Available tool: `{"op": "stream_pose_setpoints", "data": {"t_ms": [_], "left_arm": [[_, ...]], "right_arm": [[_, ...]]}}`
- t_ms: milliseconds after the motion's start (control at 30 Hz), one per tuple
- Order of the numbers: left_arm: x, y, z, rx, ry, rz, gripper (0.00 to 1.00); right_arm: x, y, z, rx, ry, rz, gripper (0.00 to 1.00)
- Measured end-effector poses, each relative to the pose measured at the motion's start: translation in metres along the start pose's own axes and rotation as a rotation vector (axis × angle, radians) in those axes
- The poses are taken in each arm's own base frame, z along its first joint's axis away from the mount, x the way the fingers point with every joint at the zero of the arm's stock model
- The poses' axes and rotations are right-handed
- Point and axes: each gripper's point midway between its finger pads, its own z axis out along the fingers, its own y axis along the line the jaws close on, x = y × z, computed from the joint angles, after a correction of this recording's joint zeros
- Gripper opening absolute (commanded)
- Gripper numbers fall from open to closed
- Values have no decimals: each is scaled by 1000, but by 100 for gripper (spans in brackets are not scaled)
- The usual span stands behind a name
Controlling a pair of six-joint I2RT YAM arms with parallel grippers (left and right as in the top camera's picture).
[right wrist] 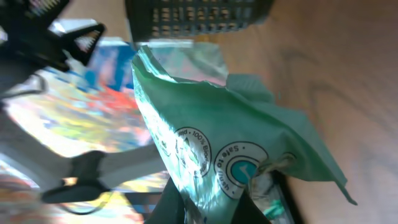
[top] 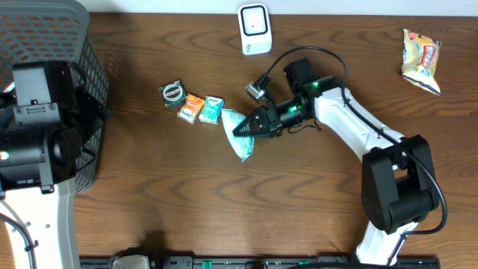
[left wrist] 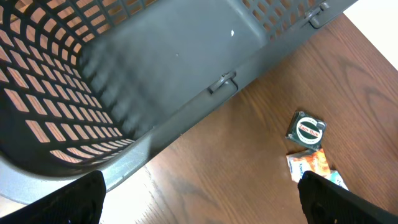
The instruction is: Scan the item barcode
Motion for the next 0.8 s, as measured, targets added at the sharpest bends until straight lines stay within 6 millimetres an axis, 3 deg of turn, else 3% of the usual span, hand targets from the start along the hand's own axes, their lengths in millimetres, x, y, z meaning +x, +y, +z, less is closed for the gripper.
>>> {"op": "stream_pose_setpoints", "data": {"t_ms": [200,500,800], "left_arm": [[0,0,0,0,0,0,97],[0,0,0,0,0,0,98],[0,0,0,0,0,0,97]], "right_arm": [[1,7,-1,-42,8,211,1],[3,9,-5,-56,17,700,1],[-4,7,-20,-73,-15,882,1]]}}
